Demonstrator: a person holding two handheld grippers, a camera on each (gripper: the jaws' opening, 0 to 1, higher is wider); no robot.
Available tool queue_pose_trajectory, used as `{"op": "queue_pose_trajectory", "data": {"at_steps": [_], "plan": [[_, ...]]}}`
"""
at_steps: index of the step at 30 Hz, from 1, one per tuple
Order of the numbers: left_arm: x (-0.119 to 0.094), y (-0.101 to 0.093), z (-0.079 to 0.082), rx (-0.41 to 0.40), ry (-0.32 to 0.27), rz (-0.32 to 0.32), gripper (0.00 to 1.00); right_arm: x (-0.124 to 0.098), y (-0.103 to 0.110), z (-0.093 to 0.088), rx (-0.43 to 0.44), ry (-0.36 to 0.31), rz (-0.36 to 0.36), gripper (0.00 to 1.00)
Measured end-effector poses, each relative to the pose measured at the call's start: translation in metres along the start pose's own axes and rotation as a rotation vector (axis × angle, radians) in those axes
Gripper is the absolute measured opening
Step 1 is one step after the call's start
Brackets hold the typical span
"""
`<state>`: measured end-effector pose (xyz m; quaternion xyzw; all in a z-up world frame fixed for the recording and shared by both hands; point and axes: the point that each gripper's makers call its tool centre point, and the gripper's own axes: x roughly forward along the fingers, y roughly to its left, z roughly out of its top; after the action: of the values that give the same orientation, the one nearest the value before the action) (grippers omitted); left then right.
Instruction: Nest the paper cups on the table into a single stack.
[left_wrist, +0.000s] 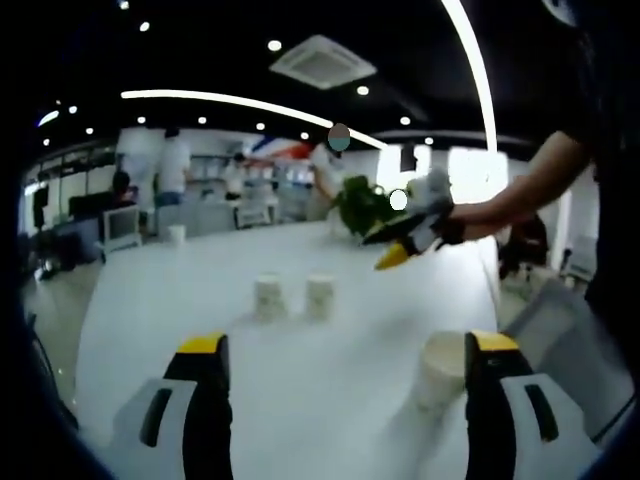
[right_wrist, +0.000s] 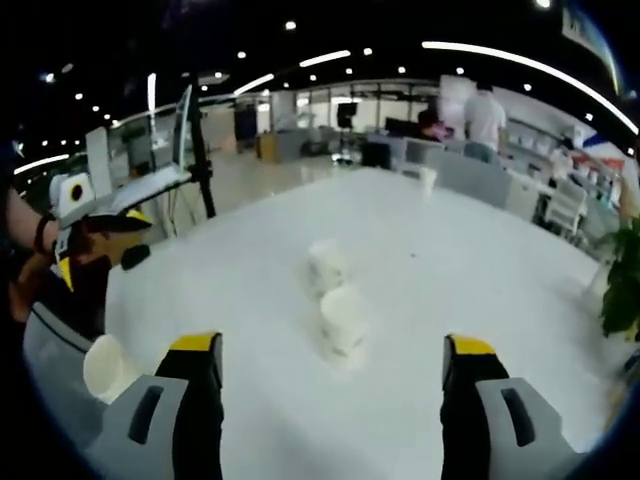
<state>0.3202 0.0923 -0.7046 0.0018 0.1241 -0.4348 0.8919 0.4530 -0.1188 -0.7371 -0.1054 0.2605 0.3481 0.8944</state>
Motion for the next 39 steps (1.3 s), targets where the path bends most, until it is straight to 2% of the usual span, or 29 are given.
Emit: {"op": "queue_pose_trajectory", "data": {"at_steps": [7, 16, 29, 33, 35, 37, 39], "plan": [[-0.006, 0.008, -0.005, -0.015, -0.002, 0.028, 0.96, 0.019, 0.001, 0.002, -0.016, 0.003, 0.011, 0.83], [-0.008, 0.024, -0.008, -0.05, -0.014, 0.088, 0.95, 0.048, 0.0, -0.005, -0.045, 0.041, 0.028, 0.79], [-0.012, 0.033, -0.013, -0.07, -0.015, 0.134, 0.94, 0.078, -0.01, -0.007, -0.029, 0.046, 0.039, 0.7], [-0.015, 0.036, -0.013, -0.082, -0.026, 0.152, 0.94, 0.083, -0.011, -0.012, -0.05, 0.064, 0.038, 0.62], [-0.015, 0.036, -0.015, -0.084, -0.026, 0.154, 0.93, 0.086, -0.011, -0.012, -0.026, 0.062, 0.045, 0.6], [-0.015, 0.035, -0.015, -0.081, -0.023, 0.155, 0.93, 0.087, -0.009, -0.011, -0.025, 0.056, 0.053, 0.55], [-0.015, 0.036, -0.017, -0.087, -0.02, 0.157, 0.93, 0.089, -0.009, -0.012, -0.066, 0.067, 0.047, 0.51]]}}
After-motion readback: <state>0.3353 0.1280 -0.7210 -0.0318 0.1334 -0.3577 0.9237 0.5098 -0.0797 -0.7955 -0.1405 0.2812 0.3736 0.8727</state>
